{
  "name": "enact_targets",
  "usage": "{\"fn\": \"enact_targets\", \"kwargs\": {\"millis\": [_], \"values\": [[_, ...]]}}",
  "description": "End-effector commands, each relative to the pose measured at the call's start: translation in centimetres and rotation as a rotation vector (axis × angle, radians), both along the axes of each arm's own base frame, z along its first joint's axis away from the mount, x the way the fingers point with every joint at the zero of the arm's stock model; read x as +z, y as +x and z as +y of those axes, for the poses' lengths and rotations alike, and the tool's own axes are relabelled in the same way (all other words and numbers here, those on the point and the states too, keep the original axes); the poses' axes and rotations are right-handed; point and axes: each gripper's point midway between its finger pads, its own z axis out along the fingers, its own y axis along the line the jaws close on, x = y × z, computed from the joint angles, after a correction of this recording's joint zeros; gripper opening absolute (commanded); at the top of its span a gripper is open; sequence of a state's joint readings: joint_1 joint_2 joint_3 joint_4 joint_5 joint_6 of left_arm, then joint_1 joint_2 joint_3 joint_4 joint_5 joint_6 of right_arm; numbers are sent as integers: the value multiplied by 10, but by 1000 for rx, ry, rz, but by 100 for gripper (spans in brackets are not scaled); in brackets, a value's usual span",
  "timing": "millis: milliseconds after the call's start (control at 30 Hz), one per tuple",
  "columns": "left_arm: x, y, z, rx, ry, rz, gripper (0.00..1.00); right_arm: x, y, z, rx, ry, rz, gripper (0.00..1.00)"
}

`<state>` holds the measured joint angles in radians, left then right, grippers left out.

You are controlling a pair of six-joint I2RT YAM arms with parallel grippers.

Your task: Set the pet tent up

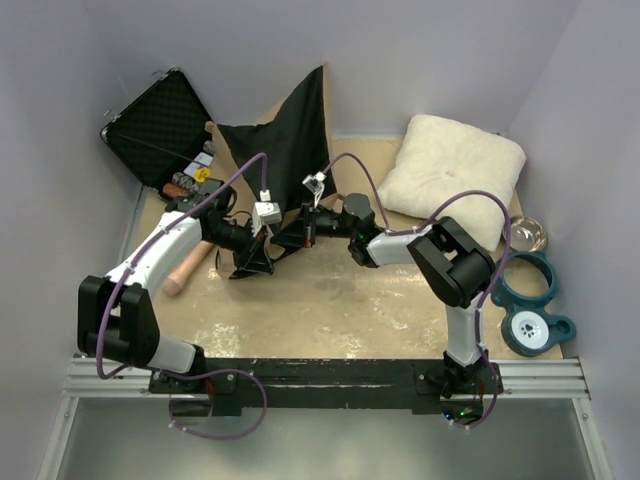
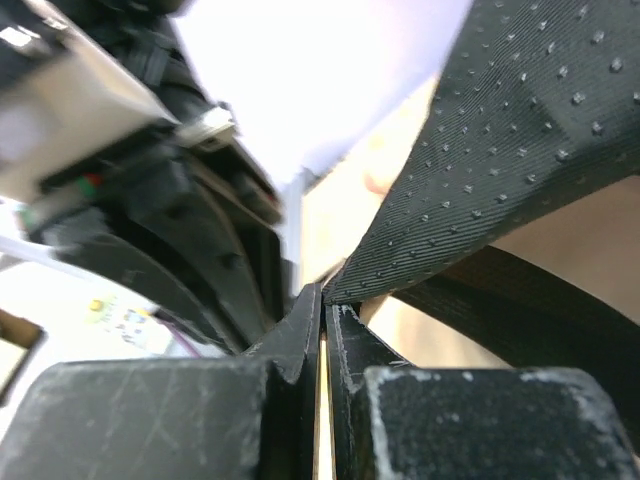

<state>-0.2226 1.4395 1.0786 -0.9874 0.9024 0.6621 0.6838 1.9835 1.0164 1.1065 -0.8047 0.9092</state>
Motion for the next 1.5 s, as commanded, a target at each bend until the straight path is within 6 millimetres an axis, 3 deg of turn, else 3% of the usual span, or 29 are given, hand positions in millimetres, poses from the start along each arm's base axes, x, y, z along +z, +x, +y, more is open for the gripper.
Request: {"fn": "enact_targets", "kwargs": {"millis": [0,167,367,567,700,867,1033,1133,1267,1333,1400,1467], "values": [[-35,31,44,191,239,-6,0,22,31,-5,-36,-12,-185,0],[-48,38,47,190,269,-8,0,27,38,-5,-36,3,-156,0],[-77,23,52,191,339,14,0,47,41,-7,-48,42,-117,0],[-85,43,61,337,395,-13,0,68,32,-13,-48,85,-42,0],[-83,62,81,484,485,-92,0,68,29,-17,-63,70,5,0],[-71,70,86,544,533,-165,0,64,35,-19,-123,48,47,0],[-68,61,72,506,505,-181,0,67,35,-18,-116,67,62,0],[-65,48,55,380,413,-187,0,53,41,-15,-116,21,9,0],[-47,35,37,235,309,-185,0,8,56,-15,-105,-114,-31,20],[-36,33,31,209,237,-166,0,-6,58,-18,-92,-141,-25,45],[-27,34,28,193,199,-159,0,-14,61,-21,-94,-168,-41,63],[-16,35,22,178,154,-158,0,-19,66,-28,-118,-198,-55,74]]}}
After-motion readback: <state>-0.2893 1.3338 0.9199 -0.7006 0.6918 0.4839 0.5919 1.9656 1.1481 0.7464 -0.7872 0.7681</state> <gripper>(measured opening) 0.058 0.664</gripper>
